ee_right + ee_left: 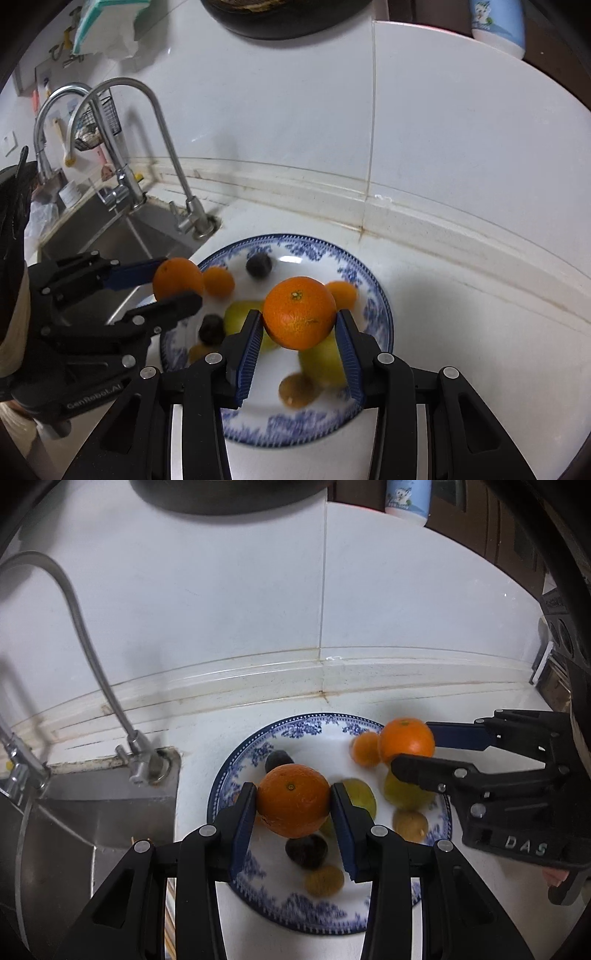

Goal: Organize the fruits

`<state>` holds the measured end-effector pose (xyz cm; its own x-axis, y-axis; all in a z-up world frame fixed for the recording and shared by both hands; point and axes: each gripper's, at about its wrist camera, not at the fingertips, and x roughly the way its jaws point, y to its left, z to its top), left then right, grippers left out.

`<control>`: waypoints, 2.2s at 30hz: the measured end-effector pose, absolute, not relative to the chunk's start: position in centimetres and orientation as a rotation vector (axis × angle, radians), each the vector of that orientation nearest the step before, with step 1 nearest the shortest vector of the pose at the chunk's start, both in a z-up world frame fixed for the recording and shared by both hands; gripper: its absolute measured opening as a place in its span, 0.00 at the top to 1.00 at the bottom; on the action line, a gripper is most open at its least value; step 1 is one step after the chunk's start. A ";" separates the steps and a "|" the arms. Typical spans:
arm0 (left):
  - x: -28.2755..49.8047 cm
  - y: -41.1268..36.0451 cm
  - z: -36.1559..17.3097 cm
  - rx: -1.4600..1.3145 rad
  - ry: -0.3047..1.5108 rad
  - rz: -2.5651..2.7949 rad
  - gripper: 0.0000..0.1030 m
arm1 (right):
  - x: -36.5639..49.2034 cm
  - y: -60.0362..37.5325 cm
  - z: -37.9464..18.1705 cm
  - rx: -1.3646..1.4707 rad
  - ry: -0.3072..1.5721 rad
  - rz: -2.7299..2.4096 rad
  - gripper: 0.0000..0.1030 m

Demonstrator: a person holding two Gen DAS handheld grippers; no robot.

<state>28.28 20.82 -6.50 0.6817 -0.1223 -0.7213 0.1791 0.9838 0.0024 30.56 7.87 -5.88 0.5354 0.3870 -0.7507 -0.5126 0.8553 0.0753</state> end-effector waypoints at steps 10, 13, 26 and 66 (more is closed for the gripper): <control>29.8 20.4 -7.9 0.090 0.841 -0.189 0.57 | 32.1 7.9 -6.4 -0.151 0.847 0.535 0.59; 29.0 20.4 -7.4 0.083 0.813 -0.194 0.46 | 31.6 7.3 -6.1 -0.158 0.827 0.507 0.59; 23.4 18.7 -3.6 0.091 0.762 -0.102 0.40 | 26.3 3.4 -3.2 -0.113 0.746 0.398 0.58; -1.7 8.8 5.2 0.097 0.491 -0.077 0.06 | 1.0 -11.6 4.3 -0.021 0.544 0.193 0.23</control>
